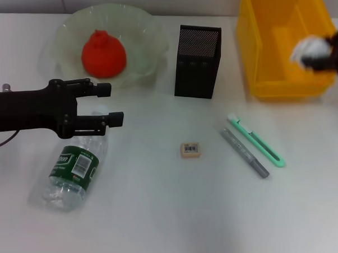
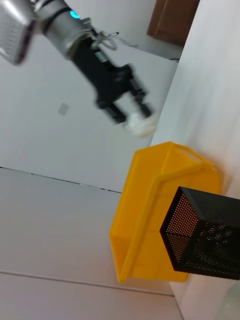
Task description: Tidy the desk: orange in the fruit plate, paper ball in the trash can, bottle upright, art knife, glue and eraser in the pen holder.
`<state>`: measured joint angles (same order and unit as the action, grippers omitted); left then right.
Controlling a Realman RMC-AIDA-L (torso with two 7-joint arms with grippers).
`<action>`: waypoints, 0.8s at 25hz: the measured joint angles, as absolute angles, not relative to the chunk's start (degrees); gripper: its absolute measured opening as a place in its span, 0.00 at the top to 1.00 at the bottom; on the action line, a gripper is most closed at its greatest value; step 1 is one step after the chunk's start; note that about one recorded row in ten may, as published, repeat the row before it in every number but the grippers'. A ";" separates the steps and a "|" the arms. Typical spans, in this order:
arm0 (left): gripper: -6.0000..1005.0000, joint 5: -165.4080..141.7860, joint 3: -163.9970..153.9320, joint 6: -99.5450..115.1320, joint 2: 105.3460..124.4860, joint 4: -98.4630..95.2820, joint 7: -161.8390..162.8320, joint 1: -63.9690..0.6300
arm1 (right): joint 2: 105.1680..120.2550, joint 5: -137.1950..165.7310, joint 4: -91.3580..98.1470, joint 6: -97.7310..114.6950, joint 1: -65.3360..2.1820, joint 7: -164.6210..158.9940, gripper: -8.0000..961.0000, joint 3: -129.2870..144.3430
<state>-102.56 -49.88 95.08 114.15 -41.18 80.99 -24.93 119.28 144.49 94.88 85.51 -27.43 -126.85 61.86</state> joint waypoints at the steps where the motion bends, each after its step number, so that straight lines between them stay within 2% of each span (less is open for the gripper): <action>1: 0.21 -102.56 -49.88 95.02 114.17 -41.17 81.00 -24.87 | 119.28 143.22 95.16 82.57 -26.47 -126.92 0.44 61.87; 7: 0.21 -102.35 -49.89 95.05 114.43 -41.12 81.42 -24.47 | 119.35 139.10 83.85 64.51 -25.79 -124.08 0.42 63.34; 11: 0.21 -102.21 -49.40 95.64 114.76 -41.61 82.27 -24.45 | 119.33 136.25 80.75 61.74 -25.99 -121.22 0.40 63.16; 16: 0.21 -103.10 -48.72 94.91 115.06 -45.25 87.13 -24.39 | 119.17 128.68 80.09 62.55 -23.89 -117.51 0.22 62.22; 20: 0.21 -105.15 -47.90 93.26 115.91 -53.94 98.45 -23.61 | 119.09 118.64 80.16 68.63 -20.40 -110.73 0.17 58.89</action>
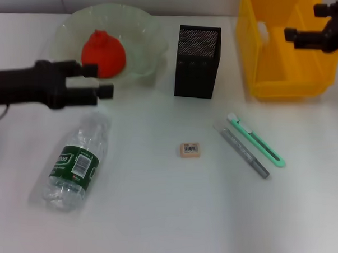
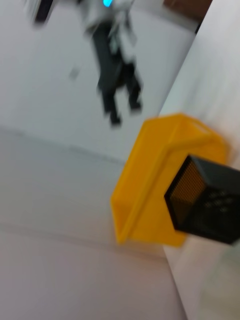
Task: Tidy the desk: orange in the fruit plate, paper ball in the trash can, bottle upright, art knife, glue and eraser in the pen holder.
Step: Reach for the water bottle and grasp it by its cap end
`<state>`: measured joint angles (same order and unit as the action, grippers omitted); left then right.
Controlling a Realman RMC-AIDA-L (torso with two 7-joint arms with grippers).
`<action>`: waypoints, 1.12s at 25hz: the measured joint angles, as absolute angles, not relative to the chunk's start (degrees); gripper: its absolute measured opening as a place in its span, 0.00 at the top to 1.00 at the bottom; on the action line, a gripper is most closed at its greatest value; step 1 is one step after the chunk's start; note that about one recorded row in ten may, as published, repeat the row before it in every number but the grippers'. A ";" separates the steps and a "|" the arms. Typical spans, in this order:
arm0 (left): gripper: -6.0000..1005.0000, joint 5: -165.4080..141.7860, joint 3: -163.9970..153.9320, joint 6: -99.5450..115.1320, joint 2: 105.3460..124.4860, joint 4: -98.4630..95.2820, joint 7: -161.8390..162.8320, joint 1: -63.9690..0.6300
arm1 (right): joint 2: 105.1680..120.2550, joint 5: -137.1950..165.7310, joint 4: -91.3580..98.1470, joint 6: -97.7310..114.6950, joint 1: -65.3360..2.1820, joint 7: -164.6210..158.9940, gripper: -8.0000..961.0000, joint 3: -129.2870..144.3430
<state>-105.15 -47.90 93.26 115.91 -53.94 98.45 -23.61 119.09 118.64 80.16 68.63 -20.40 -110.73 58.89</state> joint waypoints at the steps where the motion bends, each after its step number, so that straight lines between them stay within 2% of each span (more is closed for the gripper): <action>1: 0.21 -106.40 -47.85 92.95 116.04 -56.93 103.09 -23.65 | 119.08 115.41 79.75 71.48 -19.52 -108.08 0.15 57.58; 6: 0.21 -116.57 -48.17 92.84 116.05 -65.43 121.89 -26.65 | 118.95 102.80 68.05 89.75 -16.68 -89.66 0.12 49.80; 7: 0.21 -122.55 -48.30 93.02 116.07 -66.28 129.24 -29.91 | 118.36 101.77 58.89 95.67 -17.20 -80.93 0.12 46.43; 8: 0.21 -124.62 -48.34 93.03 116.17 -66.33 131.02 -30.81 | 118.36 101.77 58.89 95.67 -17.20 -80.93 0.12 46.43; 10: 0.21 -126.88 -48.42 93.05 116.31 -66.40 133.33 -31.88 | 117.21 101.68 49.61 99.99 -18.39 -72.26 0.12 44.04; 12: 0.21 -139.13 -49.90 92.06 118.18 -66.78 141.54 -36.19 | 115.87 101.80 41.61 100.91 -19.84 -65.39 0.12 43.38; 14: 0.21 -143.55 -52.54 91.12 118.73 -66.52 145.21 -37.76 | 114.57 101.85 33.94 99.59 -21.72 -58.56 0.12 43.38; 15: 0.21 -143.55 -52.54 91.12 118.73 -66.52 145.21 -37.76 | 114.41 101.85 32.93 99.36 -21.92 -57.41 0.12 43.34; 20: 0.21 -149.53 -64.27 84.89 118.80 -65.41 157.01 -38.85 | 114.71 101.61 31.71 99.24 -21.96 -54.01 0.12 43.25; 28: 0.21 -151.12 -65.89 79.47 118.99 -58.75 158.93 -40.40 | 115.09 101.76 31.51 98.99 -22.08 -52.74 0.12 43.43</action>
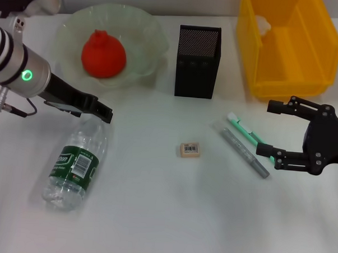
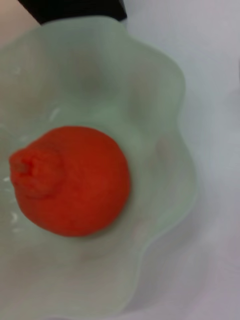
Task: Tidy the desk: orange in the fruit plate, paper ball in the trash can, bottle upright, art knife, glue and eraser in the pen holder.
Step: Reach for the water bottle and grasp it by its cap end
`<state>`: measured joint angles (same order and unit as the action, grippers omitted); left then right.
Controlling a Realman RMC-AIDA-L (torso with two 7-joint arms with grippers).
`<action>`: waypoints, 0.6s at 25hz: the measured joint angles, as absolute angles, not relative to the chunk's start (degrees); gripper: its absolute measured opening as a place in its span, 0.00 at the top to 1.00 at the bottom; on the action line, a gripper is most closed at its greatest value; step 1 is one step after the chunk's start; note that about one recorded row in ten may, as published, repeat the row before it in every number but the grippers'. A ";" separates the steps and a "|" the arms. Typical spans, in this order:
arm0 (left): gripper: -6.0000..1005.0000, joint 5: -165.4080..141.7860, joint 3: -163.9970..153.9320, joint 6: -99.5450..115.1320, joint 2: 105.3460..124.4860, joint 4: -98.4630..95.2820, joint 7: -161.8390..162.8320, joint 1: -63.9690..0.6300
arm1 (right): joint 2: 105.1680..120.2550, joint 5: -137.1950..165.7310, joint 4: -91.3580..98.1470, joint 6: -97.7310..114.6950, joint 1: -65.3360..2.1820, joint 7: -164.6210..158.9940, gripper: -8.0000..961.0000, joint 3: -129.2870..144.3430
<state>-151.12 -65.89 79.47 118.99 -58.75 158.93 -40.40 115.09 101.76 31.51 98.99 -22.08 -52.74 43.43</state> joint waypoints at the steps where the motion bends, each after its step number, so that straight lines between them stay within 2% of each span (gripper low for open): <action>1: 0.21 -151.12 -65.89 79.47 118.99 -58.75 158.93 -40.40 | 115.06 101.76 31.55 99.00 -22.07 -52.73 0.12 43.33; 15: 0.21 -151.00 -73.45 73.67 119.12 -55.05 160.77 -41.07 | 114.55 101.43 32.39 99.00 -22.06 -53.00 0.12 41.77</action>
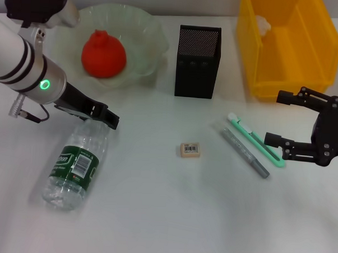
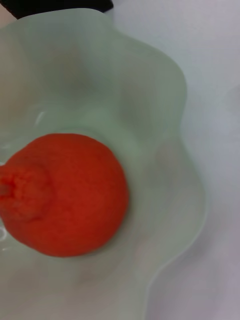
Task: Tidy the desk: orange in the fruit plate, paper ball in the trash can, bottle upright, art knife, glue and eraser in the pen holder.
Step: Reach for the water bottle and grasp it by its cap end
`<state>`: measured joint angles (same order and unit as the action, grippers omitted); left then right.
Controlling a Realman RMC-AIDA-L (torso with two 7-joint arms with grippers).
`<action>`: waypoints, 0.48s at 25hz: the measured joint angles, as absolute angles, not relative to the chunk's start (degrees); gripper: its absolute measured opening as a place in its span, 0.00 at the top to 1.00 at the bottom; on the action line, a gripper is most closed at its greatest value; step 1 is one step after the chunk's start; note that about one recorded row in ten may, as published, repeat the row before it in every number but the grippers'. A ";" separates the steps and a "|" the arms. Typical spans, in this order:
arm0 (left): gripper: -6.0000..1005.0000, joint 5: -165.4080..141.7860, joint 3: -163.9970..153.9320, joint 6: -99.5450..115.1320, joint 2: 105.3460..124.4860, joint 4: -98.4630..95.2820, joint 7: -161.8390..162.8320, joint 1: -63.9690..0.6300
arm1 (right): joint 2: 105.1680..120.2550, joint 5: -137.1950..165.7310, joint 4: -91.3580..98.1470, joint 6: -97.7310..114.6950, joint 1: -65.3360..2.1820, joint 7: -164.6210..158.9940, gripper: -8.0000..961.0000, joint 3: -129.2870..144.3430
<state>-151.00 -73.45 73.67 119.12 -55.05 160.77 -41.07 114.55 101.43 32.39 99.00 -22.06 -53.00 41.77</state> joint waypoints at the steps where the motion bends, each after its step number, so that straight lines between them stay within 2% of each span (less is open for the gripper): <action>1: 0.21 -151.01 -73.97 73.37 119.14 -55.05 161.08 -41.00 | 114.53 101.43 32.39 98.98 -22.06 -53.07 0.12 41.68; 2: 0.21 -151.00 -74.20 73.27 119.15 -55.06 161.11 -40.93 | 114.53 101.41 32.39 98.92 -22.06 -53.13 0.12 41.68; 7: 0.34 -151.07 -75.04 72.66 119.14 -55.76 160.51 -40.05 | 114.52 101.33 32.44 99.46 -21.91 -53.18 0.12 40.68; 12: 0.55 -151.09 -75.69 72.63 119.01 -57.50 159.25 -38.80 | 114.45 101.31 33.00 101.06 -21.34 -54.06 0.12 37.85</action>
